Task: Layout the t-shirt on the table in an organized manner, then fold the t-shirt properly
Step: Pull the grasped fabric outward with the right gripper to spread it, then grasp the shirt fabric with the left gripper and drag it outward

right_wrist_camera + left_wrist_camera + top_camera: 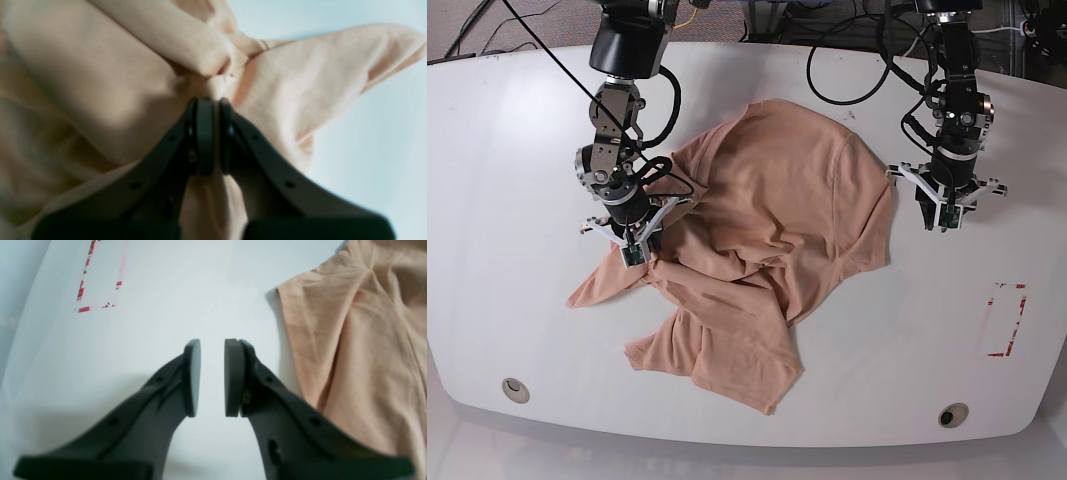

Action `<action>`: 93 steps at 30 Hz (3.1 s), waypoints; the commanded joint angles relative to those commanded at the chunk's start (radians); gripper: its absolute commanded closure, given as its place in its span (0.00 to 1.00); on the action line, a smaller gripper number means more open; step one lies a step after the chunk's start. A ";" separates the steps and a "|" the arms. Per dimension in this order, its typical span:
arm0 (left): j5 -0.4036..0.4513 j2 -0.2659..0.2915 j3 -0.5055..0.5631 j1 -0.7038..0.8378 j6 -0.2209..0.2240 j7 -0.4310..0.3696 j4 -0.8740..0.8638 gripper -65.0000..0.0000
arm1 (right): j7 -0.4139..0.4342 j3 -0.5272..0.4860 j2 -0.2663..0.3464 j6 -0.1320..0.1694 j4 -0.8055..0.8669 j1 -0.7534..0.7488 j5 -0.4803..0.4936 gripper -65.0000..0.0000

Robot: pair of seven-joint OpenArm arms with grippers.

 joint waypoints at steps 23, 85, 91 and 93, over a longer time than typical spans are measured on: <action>0.000 0.000 0.002 0.000 0.000 0.000 0.000 0.82 | -0.261 -0.002 0.005 0.005 0.427 -0.100 -0.003 1.00; -0.075 0.103 0.322 -0.278 -0.077 0.000 -0.155 0.42 | -0.296 0.078 0.058 0.006 0.520 -0.310 -0.005 1.00; -0.091 0.143 0.328 -0.368 -0.077 -0.002 -0.310 0.42 | -0.295 0.078 0.058 0.006 0.519 -0.310 -0.005 1.00; -0.092 0.164 0.328 -0.396 -0.077 -0.006 -0.376 0.42 | -0.295 0.078 0.058 0.006 0.519 -0.310 -0.003 1.00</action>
